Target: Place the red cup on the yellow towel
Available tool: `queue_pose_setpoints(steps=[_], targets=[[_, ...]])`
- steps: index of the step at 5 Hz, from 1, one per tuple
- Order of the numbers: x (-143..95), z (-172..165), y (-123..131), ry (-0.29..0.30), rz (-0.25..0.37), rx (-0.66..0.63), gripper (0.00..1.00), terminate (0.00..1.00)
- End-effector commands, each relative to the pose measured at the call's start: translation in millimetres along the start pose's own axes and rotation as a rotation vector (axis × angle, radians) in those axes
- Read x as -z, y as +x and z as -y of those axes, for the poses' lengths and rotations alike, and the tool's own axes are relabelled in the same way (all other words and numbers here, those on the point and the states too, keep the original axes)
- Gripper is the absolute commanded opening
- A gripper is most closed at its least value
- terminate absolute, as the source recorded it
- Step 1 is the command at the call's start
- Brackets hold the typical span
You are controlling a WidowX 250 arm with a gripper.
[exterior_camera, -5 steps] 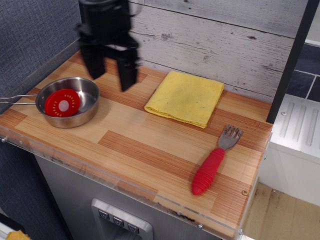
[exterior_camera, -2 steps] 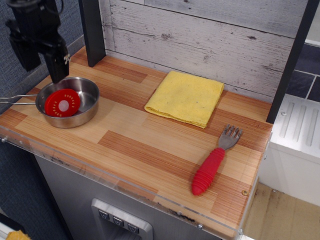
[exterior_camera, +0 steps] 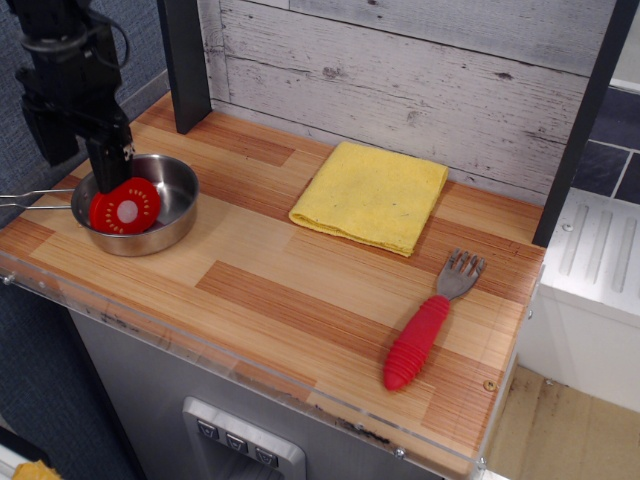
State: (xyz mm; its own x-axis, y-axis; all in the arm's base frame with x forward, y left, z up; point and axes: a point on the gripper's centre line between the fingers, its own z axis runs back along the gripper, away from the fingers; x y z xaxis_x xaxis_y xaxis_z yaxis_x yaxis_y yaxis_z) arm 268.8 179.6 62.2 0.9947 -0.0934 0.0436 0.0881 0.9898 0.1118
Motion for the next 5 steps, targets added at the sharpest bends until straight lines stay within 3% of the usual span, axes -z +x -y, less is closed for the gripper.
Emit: queue_pose_setpoints(steps=[1, 3, 5], targets=[[8.7, 10.3, -3.7, -0.029, -0.015, 0.011, 1.00, 0.00], [31.0, 15.5, -3.4, -0.031, -0.051, 0.011, 1.00, 0.00], [33.8, 10.3, -0.2, -0.018, -0.062, -0.001, 1.00, 0.00]])
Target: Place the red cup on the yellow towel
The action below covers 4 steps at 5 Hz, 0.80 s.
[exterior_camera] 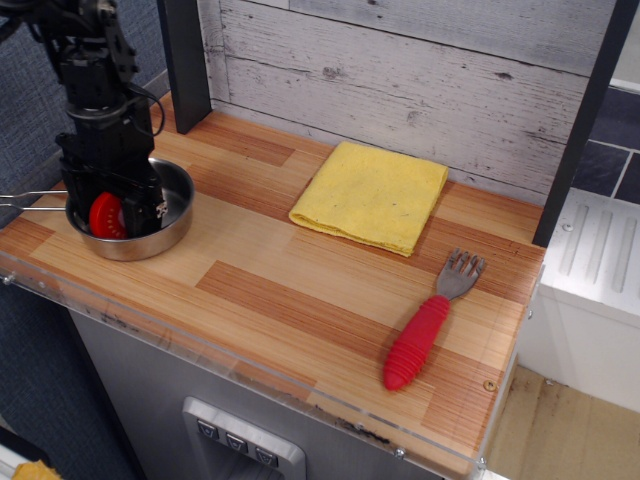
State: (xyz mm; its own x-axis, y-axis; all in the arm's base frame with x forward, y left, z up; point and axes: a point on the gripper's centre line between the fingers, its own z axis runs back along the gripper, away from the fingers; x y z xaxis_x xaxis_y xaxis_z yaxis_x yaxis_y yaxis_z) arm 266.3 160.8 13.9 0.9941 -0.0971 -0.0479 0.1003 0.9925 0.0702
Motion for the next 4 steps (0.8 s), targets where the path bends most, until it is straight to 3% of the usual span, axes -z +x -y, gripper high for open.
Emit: queue_pose_setpoints(steps=[1, 4], targets=[[-12.8, -16.4, 1.2, 0.019, 0.022, -0.022, 1.00, 0.00], [-23.3, -14.2, -0.6, 0.035, 0.044, -0.021, 1.00, 0.00]])
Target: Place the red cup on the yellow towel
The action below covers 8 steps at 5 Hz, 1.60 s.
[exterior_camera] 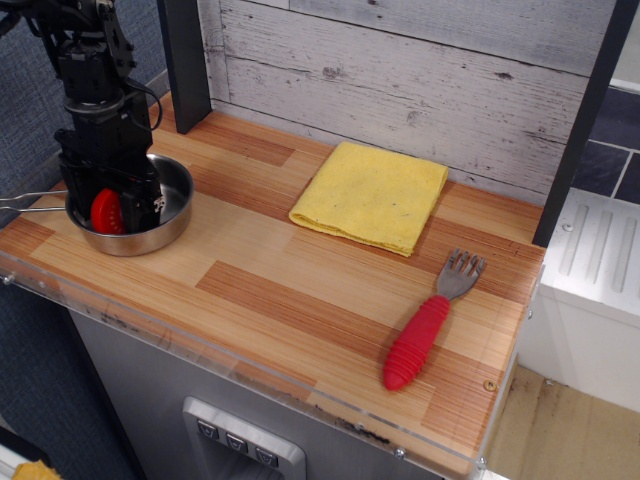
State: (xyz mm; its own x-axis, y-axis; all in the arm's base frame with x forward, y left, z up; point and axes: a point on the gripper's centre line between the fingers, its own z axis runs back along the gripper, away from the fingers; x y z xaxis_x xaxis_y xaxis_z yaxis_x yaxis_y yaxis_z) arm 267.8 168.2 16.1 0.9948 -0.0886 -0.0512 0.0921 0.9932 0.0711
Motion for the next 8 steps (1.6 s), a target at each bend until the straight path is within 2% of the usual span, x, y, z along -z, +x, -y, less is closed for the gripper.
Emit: queue_pose_setpoints(steps=[1, 2, 3, 4, 5, 7, 8], targets=[[-23.8, -5.1, -2.1, 0.037, 0.059, -0.018, 0.00, 0.00], [-43.1, -1.8, -3.3, 0.063, 0.089, -0.032, 0.00, 0.00], [-78.3, 2.9, -2.0, 0.072, 0.154, -0.045, 0.00, 0.00], [-112.6, 15.7, 3.5, 0.046, 0.214, -0.051, 0.00, 0.00], [-129.5, 47.9, 16.6, 0.013, 0.230, -0.023, 0.00, 0.00], [-124.7, 109.5, 56.2, -0.012, 0.176, 0.017, 0.00, 0.00], [-112.4, 121.2, 69.4, 0.009, 0.160, 0.003, 0.00, 0.00]])
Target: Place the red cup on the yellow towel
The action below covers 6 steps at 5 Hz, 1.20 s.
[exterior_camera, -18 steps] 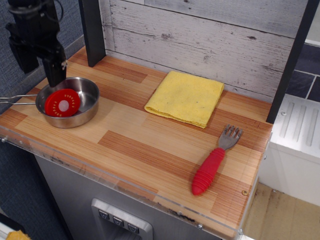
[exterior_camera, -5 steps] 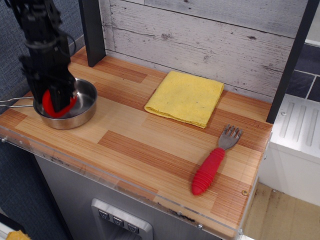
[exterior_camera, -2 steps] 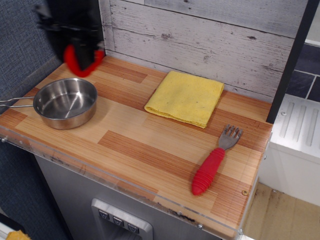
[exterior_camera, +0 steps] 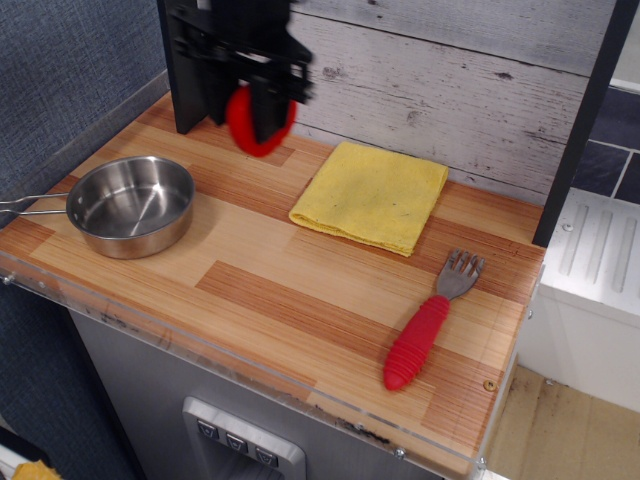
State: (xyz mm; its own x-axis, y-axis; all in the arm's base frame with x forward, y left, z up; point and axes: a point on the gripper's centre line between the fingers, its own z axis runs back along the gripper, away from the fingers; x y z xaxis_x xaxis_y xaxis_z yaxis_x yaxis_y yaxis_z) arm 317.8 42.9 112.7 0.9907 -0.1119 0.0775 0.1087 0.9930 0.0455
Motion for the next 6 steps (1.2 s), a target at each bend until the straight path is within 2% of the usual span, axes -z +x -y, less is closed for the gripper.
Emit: queue_pose_setpoints(steps=[1, 2, 3, 4, 5, 6], targets=[[13.2, 10.7, 26.7, 0.045, 0.015, -0.025, 0.00, 0.00], [29.5, 11.6, 41.0, 0.052, 0.025, -0.029, 0.00, 0.00], [32.2, 18.4, 55.3, 0.051, 0.048, -0.021, 0.00, 0.00], [31.5, 26.5, 63.8, 0.024, 0.056, -0.015, 0.00, 0.00], [28.5, 30.7, 66.2, -0.008, 0.060, -0.021, 1.00, 0.00], [20.7, 23.6, 65.8, -0.029, 0.075, -0.044, 1.00, 0.00]])
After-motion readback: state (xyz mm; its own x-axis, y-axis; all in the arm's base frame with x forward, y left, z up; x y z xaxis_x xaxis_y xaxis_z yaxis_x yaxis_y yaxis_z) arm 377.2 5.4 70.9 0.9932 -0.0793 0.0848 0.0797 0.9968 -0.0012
